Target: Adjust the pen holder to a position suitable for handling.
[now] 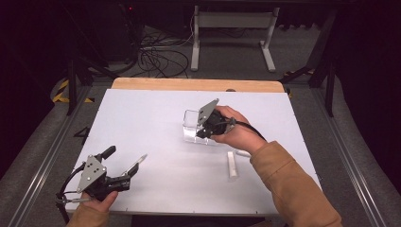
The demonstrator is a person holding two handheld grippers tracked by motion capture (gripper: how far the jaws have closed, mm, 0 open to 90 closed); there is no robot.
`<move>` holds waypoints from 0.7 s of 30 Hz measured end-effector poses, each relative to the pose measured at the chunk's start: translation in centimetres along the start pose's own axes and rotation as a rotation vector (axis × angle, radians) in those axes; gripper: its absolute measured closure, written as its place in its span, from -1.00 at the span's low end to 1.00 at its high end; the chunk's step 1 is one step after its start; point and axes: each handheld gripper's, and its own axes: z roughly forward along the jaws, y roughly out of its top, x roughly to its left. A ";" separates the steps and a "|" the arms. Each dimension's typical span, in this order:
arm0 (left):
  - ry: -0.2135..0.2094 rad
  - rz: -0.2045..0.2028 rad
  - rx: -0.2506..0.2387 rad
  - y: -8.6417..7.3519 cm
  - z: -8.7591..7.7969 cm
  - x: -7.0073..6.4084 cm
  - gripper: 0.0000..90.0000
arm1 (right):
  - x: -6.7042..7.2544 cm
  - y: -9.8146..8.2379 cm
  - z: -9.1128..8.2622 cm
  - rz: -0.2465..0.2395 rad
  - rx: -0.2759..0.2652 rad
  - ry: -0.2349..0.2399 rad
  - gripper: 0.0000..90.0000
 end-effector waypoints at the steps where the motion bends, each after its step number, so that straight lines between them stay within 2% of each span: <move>1: 0.000 0.000 0.000 0.0 0.0 0.0 -0.83 | 0.4 0.2 0.1 -0.008 0.000 0.012 0.93; 9: 0.001 0.002 0.000 0.0 -0.1 0.0 -0.83 | 3.4 1.0 0.9 -0.009 -0.002 0.111 0.94; 13: 0.001 0.001 0.000 0.0 -0.1 0.0 -0.83 | 4.7 1.2 1.4 -0.010 0.030 0.132 0.94; 21: 0.002 0.004 0.001 0.0 0.0 0.0 -0.83 | 6.2 1.2 1.7 0.002 0.046 0.149 0.95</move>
